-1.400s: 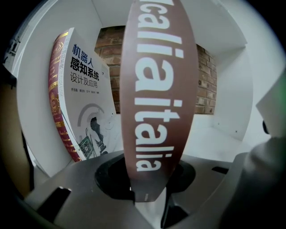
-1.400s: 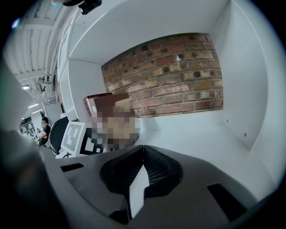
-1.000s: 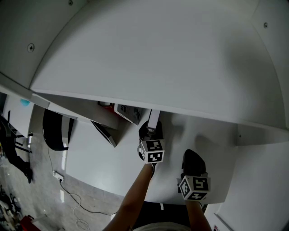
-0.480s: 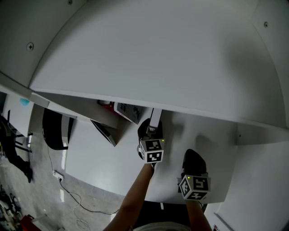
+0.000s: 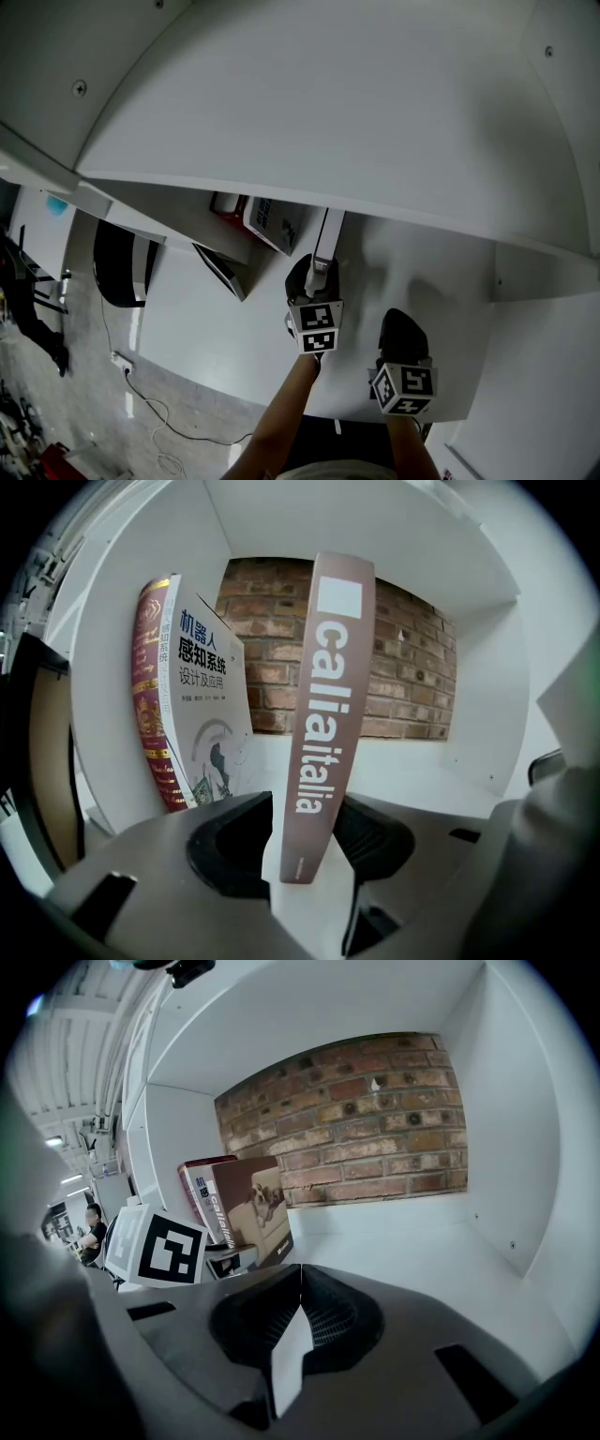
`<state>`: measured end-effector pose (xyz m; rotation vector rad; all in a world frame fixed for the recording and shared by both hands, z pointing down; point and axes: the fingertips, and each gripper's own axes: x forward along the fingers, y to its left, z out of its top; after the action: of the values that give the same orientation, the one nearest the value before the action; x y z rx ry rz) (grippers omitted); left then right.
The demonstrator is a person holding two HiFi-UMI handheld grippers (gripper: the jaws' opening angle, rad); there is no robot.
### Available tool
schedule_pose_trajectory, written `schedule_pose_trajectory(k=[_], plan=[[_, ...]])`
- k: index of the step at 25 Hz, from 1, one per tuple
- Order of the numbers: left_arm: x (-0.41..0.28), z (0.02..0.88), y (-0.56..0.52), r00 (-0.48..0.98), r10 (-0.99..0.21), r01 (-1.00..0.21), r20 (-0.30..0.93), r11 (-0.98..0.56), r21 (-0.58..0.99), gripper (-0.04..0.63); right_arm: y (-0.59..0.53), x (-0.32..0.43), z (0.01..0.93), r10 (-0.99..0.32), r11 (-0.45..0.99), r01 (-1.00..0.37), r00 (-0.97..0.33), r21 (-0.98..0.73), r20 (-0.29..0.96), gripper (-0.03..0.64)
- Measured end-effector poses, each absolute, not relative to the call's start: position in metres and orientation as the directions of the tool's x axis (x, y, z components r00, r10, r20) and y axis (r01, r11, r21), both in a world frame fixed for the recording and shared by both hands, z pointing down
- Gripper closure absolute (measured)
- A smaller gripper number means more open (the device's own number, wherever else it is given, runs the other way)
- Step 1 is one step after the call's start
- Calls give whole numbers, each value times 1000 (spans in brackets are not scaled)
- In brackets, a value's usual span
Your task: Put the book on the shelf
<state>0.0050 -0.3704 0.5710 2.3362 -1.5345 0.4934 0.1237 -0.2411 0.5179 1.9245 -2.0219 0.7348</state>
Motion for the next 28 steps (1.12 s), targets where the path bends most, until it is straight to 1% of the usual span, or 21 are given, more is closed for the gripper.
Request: schedule_pose_trajectory(k=[8,10,12,28], plan=[[-2,567,-358,359,-820,-925,445,-378,51,411,-236,121,516,-857,2,-983,-96,-184,507,600],[-2,566,-356,353,-821,-925,449,-377,37,437,-234,119,515,-856,5,-983,-100,-186,507,600],[-2,567,-355,346,-821,-926,454,-376,27,442,-234,117,516,-856,9,-982,-105,-188,506,600],[-1,571,-366,286,-830,-949,480,-314,22,445,-235,117,517,-854,8,-982,-105,-190,509,600]])
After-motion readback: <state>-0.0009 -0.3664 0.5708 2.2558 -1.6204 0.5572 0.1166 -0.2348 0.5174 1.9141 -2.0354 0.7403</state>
